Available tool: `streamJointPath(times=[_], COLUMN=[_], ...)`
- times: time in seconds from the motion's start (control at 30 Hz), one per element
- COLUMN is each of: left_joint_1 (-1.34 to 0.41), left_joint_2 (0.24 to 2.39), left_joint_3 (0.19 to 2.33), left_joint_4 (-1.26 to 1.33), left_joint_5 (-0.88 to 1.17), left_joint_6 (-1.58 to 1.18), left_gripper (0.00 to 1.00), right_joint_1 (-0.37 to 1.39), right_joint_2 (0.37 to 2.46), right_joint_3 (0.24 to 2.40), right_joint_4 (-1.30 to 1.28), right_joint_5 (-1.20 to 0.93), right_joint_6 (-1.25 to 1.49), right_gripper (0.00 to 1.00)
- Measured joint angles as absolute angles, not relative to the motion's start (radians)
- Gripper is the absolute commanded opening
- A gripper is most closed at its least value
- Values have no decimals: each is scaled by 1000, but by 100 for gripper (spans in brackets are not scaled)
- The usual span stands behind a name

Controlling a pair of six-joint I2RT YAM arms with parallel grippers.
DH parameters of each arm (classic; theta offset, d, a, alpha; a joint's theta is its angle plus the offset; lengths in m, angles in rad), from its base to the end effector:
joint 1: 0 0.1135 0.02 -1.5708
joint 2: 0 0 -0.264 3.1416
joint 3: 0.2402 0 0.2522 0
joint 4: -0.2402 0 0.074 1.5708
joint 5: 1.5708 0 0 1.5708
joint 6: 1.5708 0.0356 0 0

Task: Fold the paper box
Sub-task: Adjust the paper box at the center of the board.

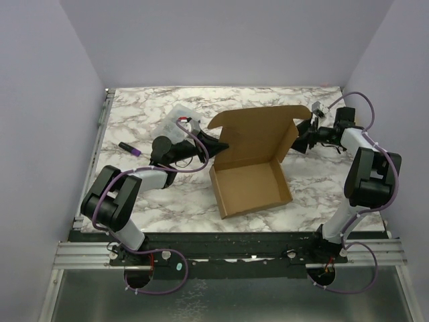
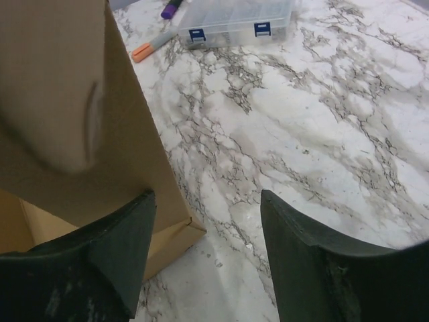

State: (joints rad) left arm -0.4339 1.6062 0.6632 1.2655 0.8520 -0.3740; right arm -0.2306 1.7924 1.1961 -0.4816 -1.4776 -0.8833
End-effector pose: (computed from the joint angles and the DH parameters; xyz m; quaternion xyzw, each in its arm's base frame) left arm 0.2738 -0.1564 0.2452 0.3511 0.5219 -0.5125 0.5845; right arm 0.3498 -0.0457 0.2150 -0.3854 0.6264 0.4590 0.4983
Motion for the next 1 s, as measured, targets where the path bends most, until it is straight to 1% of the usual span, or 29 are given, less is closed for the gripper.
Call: streamJointPath(times=[0.13, 0.27, 0.33, 0.37, 0.5, 0.57, 0.67, 0.83, 1.0], left_joint_1=[-436, -436, -436, -436, -436, -434, -428, -418, -417], left_joint_2=[1606, 1607, 1609, 1612, 1642, 1670, 1707, 1740, 1747], left_joint_3=[663, 663, 663, 663, 663, 663, 665, 675, 676], left_joint_4=[1285, 1309, 1331, 1343, 1424, 1473, 1502, 1502, 1502], left_joint_5=[866, 873, 876, 876, 880, 883, 880, 873, 883], left_joint_6=[-396, -414, -427, -432, -478, -515, -574, -630, -655], left_gripper=[0, 0, 0, 0, 0, 0, 0, 0, 0], right_joint_1=[-231, -216, -208, -205, -201, -201, -201, -201, -199], right_joint_2=[1786, 1786, 1786, 1786, 1786, 1786, 1796, 1897, 1950], right_joint_3=[1200, 1216, 1225, 1229, 1245, 1259, 1311, 1452, 1457], right_joint_4=[-542, -554, -556, -556, -568, -604, -728, -1081, -1251], right_joint_5=[-1481, -1483, -1483, -1483, -1483, -1480, -1460, -1452, -1452], right_joint_6=[-940, -944, -944, -943, -950, -994, -1139, -1499, -1658], right_gripper=[71, 64, 63, 63, 71, 73, 74, 74, 74])
